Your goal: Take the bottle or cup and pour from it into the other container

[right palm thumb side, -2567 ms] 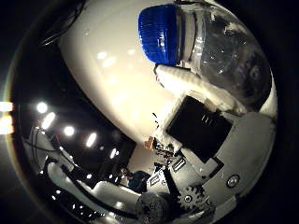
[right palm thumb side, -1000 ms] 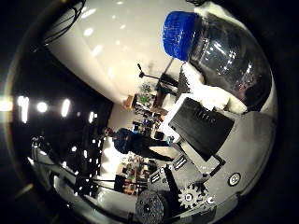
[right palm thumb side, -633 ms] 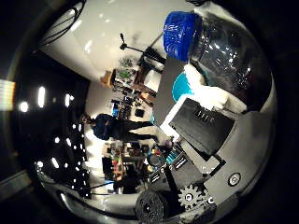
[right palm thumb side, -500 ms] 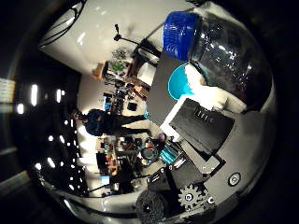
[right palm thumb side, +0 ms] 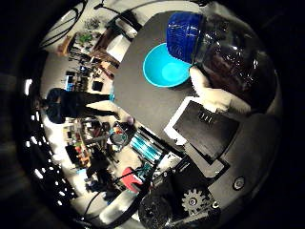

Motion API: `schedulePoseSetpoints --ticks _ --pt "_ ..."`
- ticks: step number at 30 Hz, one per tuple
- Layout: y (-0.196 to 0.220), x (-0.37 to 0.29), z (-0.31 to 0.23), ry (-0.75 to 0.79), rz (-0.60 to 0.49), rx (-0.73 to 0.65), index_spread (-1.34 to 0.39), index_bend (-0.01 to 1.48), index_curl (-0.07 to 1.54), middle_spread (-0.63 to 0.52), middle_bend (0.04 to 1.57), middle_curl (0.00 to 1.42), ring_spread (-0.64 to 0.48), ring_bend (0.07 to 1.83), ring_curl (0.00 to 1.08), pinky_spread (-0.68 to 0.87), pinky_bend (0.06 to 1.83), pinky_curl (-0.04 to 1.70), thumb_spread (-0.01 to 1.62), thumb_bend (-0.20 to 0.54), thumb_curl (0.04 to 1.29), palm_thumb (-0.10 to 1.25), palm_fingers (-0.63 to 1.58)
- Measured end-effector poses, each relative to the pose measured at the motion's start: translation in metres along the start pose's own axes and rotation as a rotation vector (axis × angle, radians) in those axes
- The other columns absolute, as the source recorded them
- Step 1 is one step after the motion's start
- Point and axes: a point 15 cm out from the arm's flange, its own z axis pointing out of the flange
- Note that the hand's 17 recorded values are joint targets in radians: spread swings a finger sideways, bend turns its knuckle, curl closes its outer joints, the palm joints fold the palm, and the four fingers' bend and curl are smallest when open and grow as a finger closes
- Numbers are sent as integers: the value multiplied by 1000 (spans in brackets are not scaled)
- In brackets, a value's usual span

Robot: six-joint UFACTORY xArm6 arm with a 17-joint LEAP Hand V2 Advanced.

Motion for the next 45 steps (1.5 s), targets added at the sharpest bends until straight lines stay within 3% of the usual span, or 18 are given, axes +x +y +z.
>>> schedulePoseSetpoints --ticks 7,24,33,45 --pt "-29 -27 6 55 9 -119 -187 1223 767 -114 1384 758 -224 1355 781 -227 1253 1058 382 -22 964 1038 1117" --pt "-88 -43 2 476 -119 -287 -187 1219 765 -114 1379 760 -230 1327 816 -229 1248 1068 415 -21 971 1027 1124" --pt "-98 -71 16 565 -201 -327 -187 1218 765 -114 1379 759 -232 1320 827 -228 1247 1068 441 -21 977 1029 1125" --pt "-102 -80 31 581 -215 -349 -186 1209 762 -114 1379 758 -234 1314 835 -228 1246 1068 453 -21 972 1024 1127"
